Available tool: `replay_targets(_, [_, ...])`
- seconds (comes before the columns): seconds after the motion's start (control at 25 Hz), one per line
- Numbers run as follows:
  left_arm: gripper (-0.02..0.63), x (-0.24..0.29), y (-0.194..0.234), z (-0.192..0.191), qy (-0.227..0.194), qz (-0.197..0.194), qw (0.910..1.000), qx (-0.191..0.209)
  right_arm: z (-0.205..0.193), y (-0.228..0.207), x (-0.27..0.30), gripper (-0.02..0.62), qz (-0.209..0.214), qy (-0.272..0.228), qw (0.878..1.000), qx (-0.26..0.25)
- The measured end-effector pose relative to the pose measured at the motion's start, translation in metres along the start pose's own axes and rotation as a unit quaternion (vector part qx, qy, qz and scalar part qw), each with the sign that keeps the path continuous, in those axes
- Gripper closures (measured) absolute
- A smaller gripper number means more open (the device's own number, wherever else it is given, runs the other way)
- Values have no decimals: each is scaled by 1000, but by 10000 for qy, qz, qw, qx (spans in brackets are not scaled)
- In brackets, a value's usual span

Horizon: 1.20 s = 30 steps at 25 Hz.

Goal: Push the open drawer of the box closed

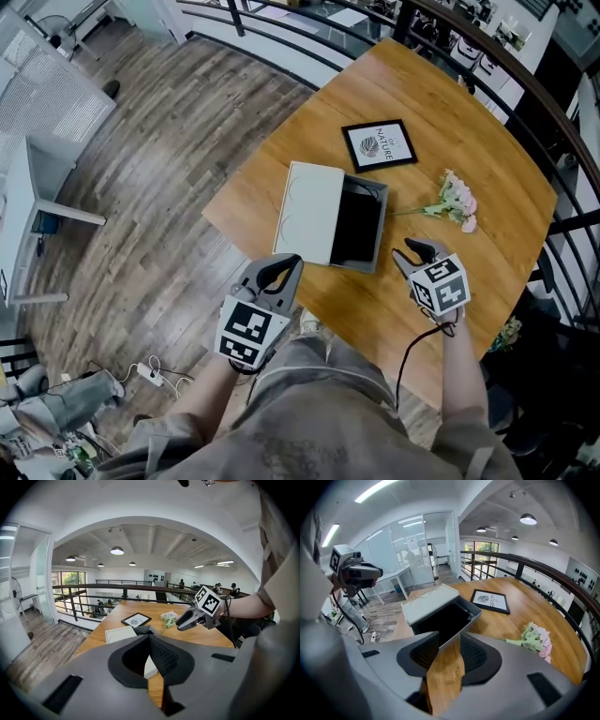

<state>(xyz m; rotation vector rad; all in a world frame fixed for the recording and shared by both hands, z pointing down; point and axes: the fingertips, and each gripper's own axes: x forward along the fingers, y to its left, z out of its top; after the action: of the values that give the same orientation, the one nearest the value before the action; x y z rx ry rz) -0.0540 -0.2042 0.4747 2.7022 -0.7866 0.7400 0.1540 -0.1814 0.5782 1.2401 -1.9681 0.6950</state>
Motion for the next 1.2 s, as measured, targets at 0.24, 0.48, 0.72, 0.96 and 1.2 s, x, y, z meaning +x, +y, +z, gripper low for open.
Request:
replay_targets(0.24, [591,19,5,-9,291,161,9992,-213,-9,-12,39,449,385,362,9983,-250])
replay_targets(0.48, [591,32,1,-24,538,262,9974,-392,-18,-27,72,459,542,632,9945,-631])
replay_targets(0.72, [590,40,10,-43,829,428,9941,-545,-24,-33,95,459,645,806,9900,-956])
replay_targets(0.96, [591,47,13,-52,939,457,9926,-621,-32,-26,109,459,850,914,9875,-960])
replay_targets(1.2, [589,50,15,-60,1072,498,9906,-693,-38,-26,123,503,1036,872,9889,-604])
